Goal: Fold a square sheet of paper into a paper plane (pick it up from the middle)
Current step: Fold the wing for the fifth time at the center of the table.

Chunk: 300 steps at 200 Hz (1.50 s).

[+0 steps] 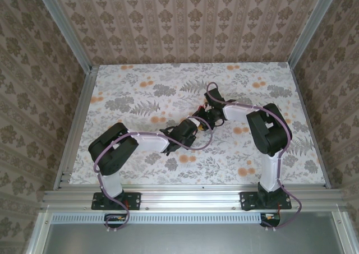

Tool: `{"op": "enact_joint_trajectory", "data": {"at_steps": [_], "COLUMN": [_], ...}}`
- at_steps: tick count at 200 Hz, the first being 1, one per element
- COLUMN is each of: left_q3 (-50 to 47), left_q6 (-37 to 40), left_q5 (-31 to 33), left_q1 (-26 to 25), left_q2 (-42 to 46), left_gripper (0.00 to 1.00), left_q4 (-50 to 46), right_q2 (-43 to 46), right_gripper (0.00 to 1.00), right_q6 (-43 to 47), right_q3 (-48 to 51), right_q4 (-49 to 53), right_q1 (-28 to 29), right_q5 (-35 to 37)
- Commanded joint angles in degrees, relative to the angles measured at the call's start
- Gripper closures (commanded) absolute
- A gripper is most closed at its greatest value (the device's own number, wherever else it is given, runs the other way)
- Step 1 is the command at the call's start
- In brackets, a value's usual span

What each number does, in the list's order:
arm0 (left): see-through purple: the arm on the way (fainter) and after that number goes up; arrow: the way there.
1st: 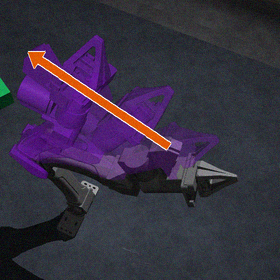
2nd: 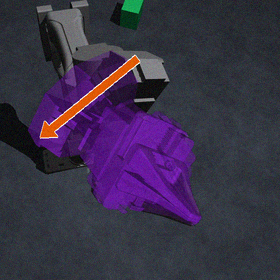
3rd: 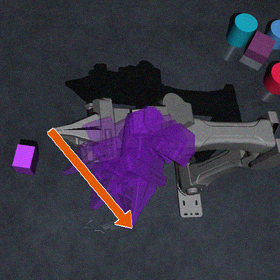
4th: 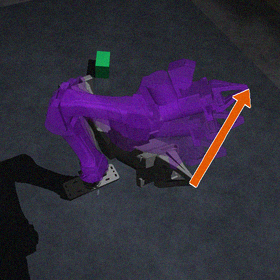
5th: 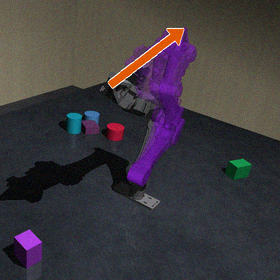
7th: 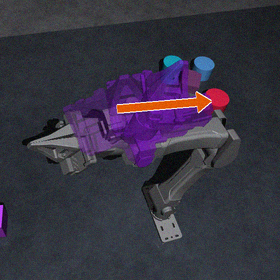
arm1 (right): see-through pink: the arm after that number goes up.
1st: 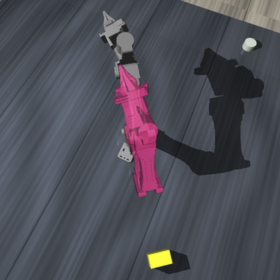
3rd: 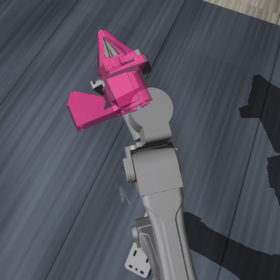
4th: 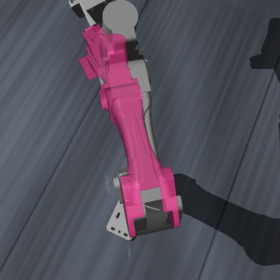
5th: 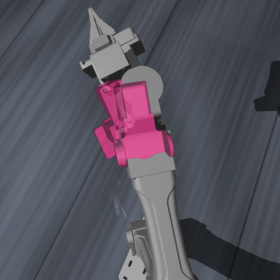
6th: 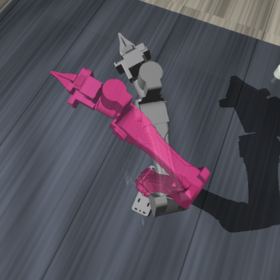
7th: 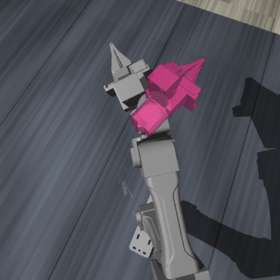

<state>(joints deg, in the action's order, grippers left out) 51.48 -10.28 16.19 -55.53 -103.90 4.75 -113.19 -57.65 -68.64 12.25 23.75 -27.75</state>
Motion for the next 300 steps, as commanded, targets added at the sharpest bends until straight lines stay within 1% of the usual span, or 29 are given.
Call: {"op": "enact_joint_trajectory", "data": {"at_steps": [1, 30, 40, 53, 76, 102, 116, 127, 150, 174, 189, 213, 241, 264, 300], "left_q3": [-1.0, -1.0, -1.1, -1.1, -1.2, -1.4, -1.4, -1.1, -1.0, -2.4, -3.8, -5.7, -7.8, -8.5, -7.8], "left_q6": [-0.5, -0.6, -0.7, -0.8, -1.0, -1.6, -2.0, -2.6, -4.6, -6.5, -7.9, -10.6, -14.6, -17.7, -19.7], "left_q5": [0.6, 0.6, 0.7, 0.7, 0.5, 0.1, -0.3, -1.0, -2.9, -7.4, -10.2, -13.0, -20.0, -22.9, -25.8], "left_q1": [-0.6, -0.6, -0.6, -0.6, -0.6, -0.6, -0.6, -0.5, 0.0, 1.3, 2.2, 4.5, 7.6, 9.0, 9.9], "left_q2": [-1.6, -1.7, -1.8, -1.7, -1.1, -0.1, 0.5, 1.2, 3.6, 7.6, 10.0, 12.6, 13.2, 11.5, 7.3], "left_gripper": [0.99, 0.99, 0.99, 0.99, 0.99, 0.97, 0.95, 0.92, 0.76, 0.55, 0.47, 0.45, 0.44, 0.44, 0.49], "left_q4": [-2.5, -2.6, -2.6, -2.4, -2.4, -2.6, -3.2, -3.7, -5.1, -5.0, -4.2, -3.0, 1.0, 4.0, 6.6], "right_q2": [3.8, 6.0, 6.7, 6.7, 5.5, 4.1, 3.5, 2.9, 1.8, 1.7, 1.7, 2.4, 3.2, 3.8, 3.8], "right_gripper": [0.63, 0.68, 0.7, 0.76, 0.89, 0.95, 0.96, 0.97, 0.98, 0.98, 0.98, 0.98, 0.97, 0.97, 0.97], "right_q6": [0.5, 0.3, 0.3, 0.5, 1.7, 4.5, 6.5, 8.1, 12.0, 16.3, 18.5, 19.6, 19.0, 17.9, 16.9], "right_q3": [1.2, 2.7, 3.4, 3.9, 3.4, 2.6, 2.4, 2.3, 1.7, 1.8, 2.1, 3.3, 5.5, 7.2, 7.9], "right_q4": [-0.9, -1.1, -1.6, -1.7, -1.0, -0.6, -1.6, -2.8, -3.5, -4.0, -4.4, -6.5, -10.1, -13.0, -14.2], "right_q1": [-0.1, -0.1, -0.1, 0.0, -0.1, -0.2, -0.3, -0.5, -1.0, -1.3, -1.5, -1.9, -2.2, -2.5, -2.6], "right_q5": [-0.3, 0.2, 0.3, 0.3, 0.8, 2.4, 2.7, 2.2, 1.2, -0.1, -0.7, -2.6, -4.8, -6.5, -7.0]}}
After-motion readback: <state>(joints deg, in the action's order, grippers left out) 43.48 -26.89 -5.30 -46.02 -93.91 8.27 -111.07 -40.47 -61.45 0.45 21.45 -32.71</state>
